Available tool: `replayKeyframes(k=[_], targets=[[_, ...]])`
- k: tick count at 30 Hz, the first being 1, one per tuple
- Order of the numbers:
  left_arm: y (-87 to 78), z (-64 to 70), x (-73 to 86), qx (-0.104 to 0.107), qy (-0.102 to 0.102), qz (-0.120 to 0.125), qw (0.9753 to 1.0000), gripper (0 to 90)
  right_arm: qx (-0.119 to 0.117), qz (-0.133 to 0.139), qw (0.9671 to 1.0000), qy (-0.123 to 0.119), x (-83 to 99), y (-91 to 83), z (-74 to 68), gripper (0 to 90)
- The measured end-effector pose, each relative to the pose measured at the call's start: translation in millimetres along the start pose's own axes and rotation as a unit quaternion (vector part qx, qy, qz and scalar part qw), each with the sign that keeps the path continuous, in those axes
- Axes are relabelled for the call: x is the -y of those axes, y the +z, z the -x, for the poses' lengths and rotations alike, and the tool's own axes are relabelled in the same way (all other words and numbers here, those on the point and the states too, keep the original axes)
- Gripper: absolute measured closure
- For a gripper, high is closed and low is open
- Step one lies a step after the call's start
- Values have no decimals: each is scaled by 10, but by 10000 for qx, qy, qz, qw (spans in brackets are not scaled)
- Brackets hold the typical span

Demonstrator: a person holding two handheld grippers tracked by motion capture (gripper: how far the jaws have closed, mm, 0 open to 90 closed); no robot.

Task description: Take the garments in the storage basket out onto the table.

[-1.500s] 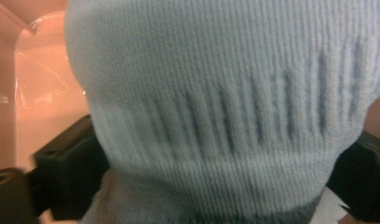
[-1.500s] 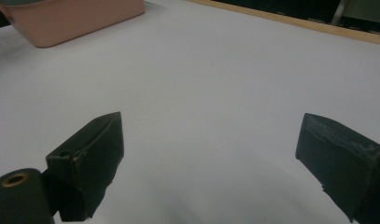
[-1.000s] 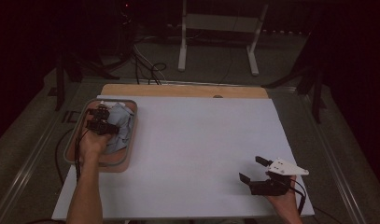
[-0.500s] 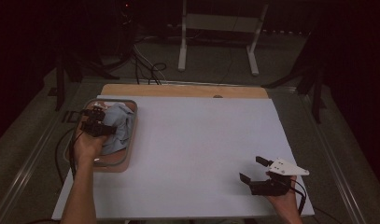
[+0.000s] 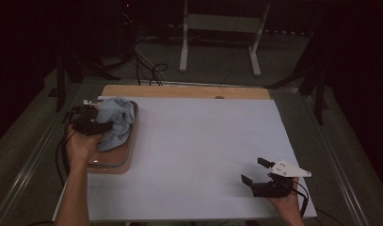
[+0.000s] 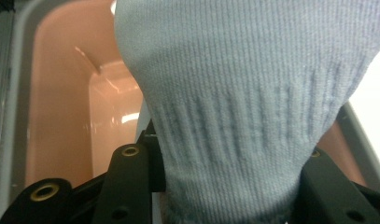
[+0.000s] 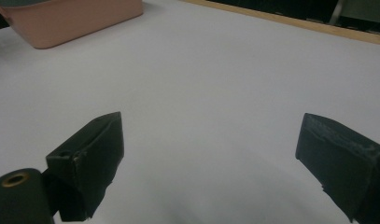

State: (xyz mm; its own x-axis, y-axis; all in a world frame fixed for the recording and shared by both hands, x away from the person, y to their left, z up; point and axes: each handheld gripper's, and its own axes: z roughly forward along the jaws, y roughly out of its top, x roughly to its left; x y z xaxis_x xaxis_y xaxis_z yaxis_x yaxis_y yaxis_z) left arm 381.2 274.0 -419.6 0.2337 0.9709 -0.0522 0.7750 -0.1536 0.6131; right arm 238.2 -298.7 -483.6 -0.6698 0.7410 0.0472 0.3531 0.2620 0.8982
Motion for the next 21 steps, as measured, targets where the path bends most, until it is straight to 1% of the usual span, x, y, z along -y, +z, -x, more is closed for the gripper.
replayKeyframes(k=[3,5,17,21], targets=[[-53,6,-25,65,-15,119,9999,588,-2,-7,10000,6,0,2,-1,79],[-78,23,-46,63,11,165,9998,588,-9,-6,10000,-9,0,5,-1,79],[-168,137,-163,124,193,335,9992,588,-6,-8,10000,0,1,8,1,79],[-212,161,-195,176,198,418,9988,588,3,-11,10000,6,2,11,0,79]])
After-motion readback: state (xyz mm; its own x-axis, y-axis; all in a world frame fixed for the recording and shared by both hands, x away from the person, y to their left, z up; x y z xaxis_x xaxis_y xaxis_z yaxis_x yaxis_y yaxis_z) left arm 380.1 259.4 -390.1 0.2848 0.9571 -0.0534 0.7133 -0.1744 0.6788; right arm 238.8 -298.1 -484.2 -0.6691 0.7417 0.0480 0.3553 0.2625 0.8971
